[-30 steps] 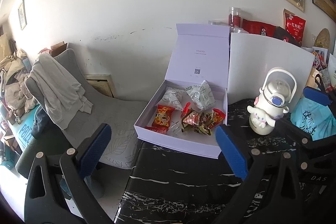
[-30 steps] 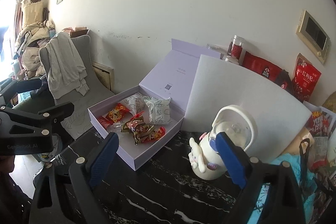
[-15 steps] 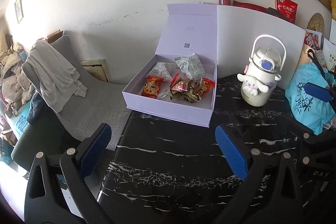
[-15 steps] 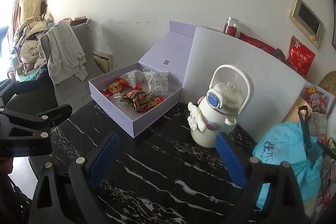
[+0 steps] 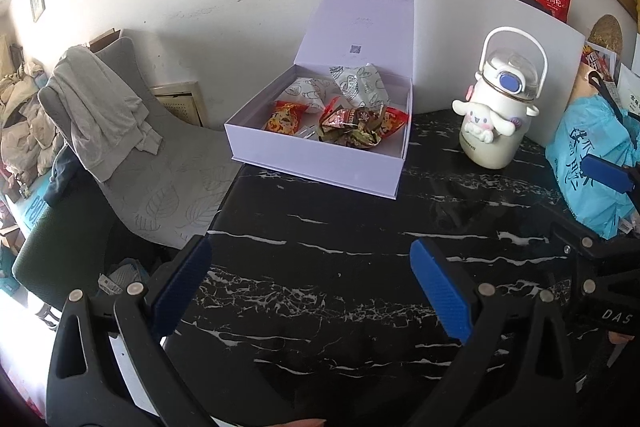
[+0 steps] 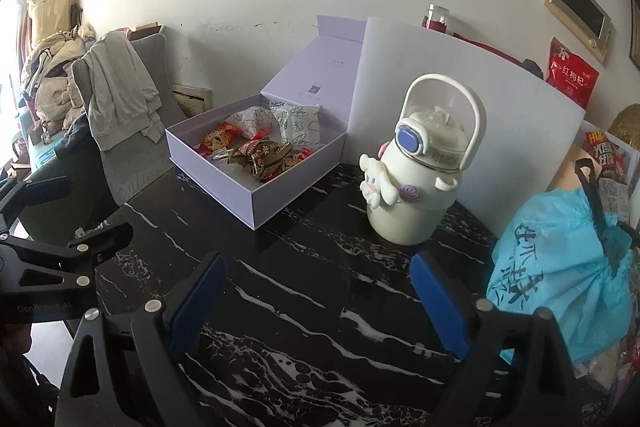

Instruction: Organize objects

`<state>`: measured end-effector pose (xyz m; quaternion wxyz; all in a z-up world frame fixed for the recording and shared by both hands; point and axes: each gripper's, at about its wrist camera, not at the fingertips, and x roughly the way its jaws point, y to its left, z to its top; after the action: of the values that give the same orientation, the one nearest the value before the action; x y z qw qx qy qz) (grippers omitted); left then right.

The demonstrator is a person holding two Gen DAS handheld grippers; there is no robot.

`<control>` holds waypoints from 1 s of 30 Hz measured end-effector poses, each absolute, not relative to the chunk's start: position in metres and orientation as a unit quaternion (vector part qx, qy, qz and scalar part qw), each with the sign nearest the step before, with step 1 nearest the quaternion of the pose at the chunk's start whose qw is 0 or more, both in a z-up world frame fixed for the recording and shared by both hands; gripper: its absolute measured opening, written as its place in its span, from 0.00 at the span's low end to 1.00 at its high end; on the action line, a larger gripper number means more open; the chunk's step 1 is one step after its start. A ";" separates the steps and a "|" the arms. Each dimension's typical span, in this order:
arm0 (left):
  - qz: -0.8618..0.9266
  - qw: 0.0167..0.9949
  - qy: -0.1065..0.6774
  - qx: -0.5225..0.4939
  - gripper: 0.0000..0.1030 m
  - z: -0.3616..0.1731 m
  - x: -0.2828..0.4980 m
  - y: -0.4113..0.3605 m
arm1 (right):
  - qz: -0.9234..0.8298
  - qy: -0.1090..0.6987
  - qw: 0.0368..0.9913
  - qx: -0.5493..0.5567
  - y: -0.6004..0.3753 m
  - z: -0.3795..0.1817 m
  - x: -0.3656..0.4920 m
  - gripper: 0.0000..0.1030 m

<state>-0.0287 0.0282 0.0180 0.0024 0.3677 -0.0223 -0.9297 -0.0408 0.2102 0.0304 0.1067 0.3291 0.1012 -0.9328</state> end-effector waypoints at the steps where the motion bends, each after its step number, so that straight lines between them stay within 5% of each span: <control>1: -0.929 0.004 -0.021 0.369 0.97 0.017 -0.029 0.027 | -0.932 0.101 0.108 0.332 0.210 0.028 -0.041 0.91; 30: -0.921 0.018 -0.018 0.389 0.97 0.003 -0.034 0.024 | -0.923 0.104 0.125 0.348 0.205 0.013 -0.046 0.91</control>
<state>-0.0340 0.0239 0.0031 0.0182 0.3891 -0.0182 -0.9208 -0.0455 0.2051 0.0125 0.1246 0.3477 0.1041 -0.9235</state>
